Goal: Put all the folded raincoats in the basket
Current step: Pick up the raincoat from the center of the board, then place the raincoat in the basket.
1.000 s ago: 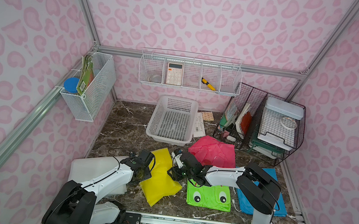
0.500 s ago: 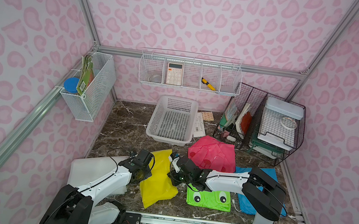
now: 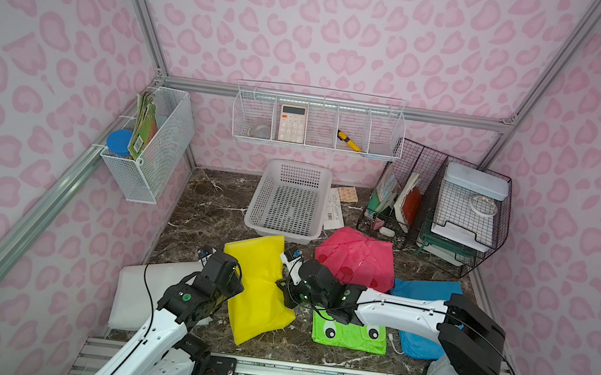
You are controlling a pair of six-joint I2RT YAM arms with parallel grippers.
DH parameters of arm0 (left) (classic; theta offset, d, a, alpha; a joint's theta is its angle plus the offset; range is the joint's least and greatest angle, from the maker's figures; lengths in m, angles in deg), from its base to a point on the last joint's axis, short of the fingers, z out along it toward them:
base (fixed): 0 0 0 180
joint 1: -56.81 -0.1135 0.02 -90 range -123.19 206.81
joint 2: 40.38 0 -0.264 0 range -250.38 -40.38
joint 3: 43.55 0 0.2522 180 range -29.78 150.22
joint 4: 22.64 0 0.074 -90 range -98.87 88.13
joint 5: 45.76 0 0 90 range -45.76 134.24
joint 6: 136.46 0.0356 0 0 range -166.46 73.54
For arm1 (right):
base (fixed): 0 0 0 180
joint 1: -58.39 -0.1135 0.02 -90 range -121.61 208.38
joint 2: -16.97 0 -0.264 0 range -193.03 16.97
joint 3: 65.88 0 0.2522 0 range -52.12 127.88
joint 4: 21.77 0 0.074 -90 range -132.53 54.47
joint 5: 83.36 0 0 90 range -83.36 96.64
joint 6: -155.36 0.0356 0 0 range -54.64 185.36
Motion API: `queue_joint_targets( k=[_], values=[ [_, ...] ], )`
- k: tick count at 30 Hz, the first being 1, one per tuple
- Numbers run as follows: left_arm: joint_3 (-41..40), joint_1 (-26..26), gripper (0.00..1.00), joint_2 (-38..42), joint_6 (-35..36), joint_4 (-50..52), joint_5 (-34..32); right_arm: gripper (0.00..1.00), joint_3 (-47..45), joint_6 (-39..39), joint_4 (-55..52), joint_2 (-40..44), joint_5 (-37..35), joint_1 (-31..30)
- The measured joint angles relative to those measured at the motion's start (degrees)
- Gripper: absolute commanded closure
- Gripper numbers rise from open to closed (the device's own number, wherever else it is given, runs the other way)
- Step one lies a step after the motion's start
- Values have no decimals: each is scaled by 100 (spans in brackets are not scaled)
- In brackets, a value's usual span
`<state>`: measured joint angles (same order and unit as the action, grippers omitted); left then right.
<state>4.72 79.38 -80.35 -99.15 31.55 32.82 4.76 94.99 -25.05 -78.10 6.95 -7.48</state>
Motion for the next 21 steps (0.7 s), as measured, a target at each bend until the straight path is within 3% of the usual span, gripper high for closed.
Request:
queue_joint_targets(
  k=[7,13,21],
  values=[
    [1113,0,100,-688,940,-457,-20,100,483,-203,-157,192,-323,225],
    [2264,0,100,-2173,1565,-992,33,100,883,-328,-125,7,-240,990],
    [4100,-107,100,-4540,2157,-1493,-24,100,1956,-435,-160,-970,131,1985]
  ],
)
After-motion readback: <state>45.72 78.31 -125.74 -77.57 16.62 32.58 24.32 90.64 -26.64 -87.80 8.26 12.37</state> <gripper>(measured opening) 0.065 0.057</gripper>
